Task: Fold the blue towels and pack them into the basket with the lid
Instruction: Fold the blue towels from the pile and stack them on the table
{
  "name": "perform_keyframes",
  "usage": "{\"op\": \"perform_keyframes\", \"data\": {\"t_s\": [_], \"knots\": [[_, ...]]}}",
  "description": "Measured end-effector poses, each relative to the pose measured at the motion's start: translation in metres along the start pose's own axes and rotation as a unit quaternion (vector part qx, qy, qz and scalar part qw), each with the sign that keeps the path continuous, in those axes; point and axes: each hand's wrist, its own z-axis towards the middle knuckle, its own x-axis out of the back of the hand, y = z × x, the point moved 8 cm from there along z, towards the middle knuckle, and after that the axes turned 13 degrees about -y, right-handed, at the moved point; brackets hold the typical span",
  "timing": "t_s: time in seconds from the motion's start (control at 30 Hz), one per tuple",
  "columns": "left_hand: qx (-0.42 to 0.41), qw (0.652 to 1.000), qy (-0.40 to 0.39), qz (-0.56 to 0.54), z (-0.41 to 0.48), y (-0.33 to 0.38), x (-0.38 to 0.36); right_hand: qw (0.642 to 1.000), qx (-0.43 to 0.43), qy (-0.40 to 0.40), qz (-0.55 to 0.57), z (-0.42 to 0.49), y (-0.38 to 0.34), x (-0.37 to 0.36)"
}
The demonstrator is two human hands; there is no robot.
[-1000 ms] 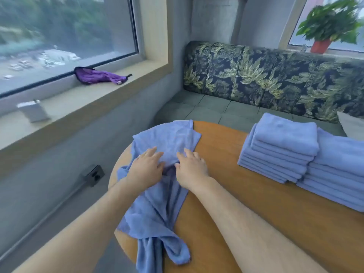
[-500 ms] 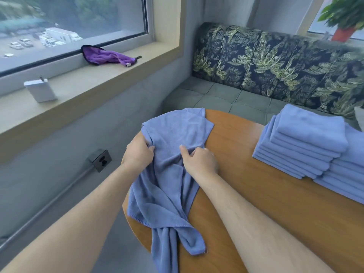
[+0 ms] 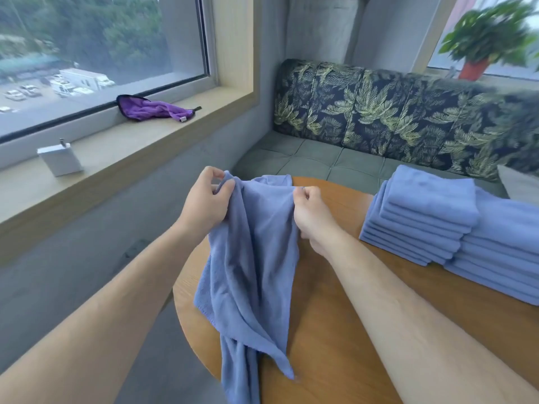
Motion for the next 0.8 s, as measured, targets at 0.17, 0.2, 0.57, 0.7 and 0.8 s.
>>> {"op": "perform_keyframes", "data": {"t_s": [0.17, 0.2, 0.57, 0.7, 0.8], "knots": [[-0.01, 0.993, 0.014, -0.114, -0.005, 0.039, -0.005, 0.993, 0.018, 0.01, 0.117, -0.018, -0.027, 0.054], [-0.009, 0.988, 0.013, -0.152, -0.005, 0.045, -0.007, 0.989, 0.029, 0.016, 0.147, -0.025, -0.031, 0.069], [0.023, 0.92, -0.097, -0.38, -0.033, 0.133, -0.061, 0.978, 0.084, 0.08, 0.175, -0.142, -0.069, 0.215], [0.005, 0.901, -0.151, -0.407, -0.05, 0.167, -0.085, 0.977, 0.091, 0.074, 0.178, -0.189, -0.079, 0.243], [-0.021, 0.899, -0.173, -0.401, -0.06, 0.195, -0.096, 0.972, 0.09, 0.13, 0.172, -0.225, -0.079, 0.273]]}}
